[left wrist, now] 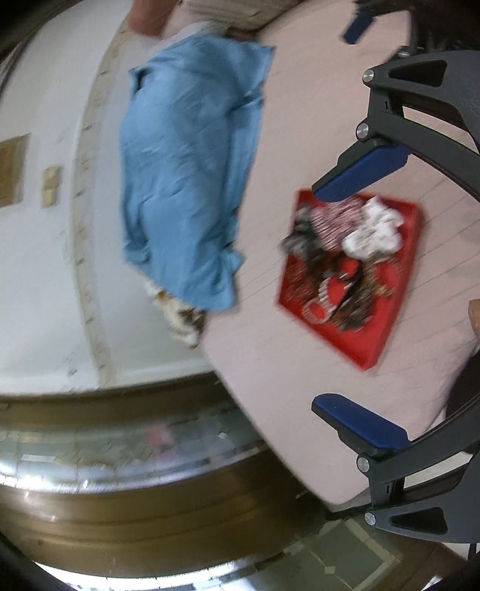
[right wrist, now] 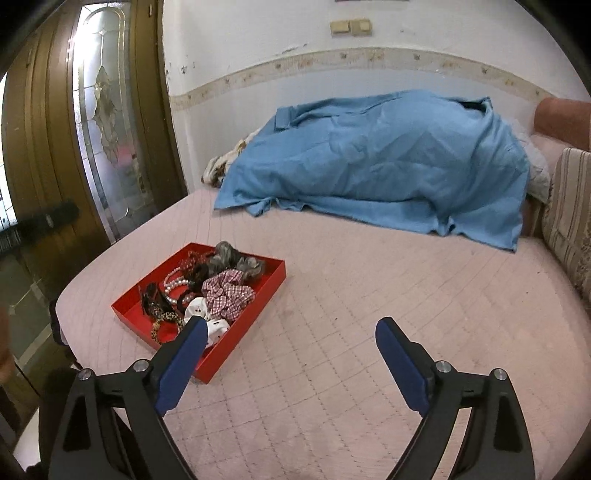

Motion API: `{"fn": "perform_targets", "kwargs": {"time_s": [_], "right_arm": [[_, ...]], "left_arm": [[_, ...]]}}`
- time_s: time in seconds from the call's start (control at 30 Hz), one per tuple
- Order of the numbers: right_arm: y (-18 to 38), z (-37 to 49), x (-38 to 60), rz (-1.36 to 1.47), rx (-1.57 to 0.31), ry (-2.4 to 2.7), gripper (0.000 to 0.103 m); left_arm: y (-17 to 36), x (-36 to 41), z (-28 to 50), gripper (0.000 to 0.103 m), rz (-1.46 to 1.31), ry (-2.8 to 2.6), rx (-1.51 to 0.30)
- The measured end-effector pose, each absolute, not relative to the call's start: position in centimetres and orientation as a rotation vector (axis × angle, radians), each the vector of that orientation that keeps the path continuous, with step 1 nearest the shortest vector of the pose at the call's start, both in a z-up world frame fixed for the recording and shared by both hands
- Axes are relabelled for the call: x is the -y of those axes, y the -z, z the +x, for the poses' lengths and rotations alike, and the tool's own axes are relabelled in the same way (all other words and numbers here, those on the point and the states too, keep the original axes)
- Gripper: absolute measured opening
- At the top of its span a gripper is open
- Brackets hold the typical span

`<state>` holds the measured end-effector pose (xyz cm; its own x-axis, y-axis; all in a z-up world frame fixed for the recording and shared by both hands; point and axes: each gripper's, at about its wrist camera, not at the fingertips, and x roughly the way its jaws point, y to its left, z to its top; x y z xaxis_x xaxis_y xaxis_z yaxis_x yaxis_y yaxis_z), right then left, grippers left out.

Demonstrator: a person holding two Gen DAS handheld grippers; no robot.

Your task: Organize jewelry

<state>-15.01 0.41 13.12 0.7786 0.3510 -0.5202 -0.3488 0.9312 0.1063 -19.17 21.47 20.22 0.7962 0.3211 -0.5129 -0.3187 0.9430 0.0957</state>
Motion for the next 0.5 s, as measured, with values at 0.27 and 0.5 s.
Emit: {"fn": "perform_targets", "kwargs": {"time_s": [0.27, 0.5], "right_arm": [[-13.0, -15.0, 0.3, -0.001, -0.585, -0.315, 0.098], [-11.7, -14.7, 0.2, -0.027, -0.667, -0.283, 0.099]], "left_arm": [[-17.5, -19.6, -18.8, 0.103, 0.031, -0.306, -0.68], [-16.3, -19.3, -18.7, 0.103, 0.033, -0.28, -0.724]]}}
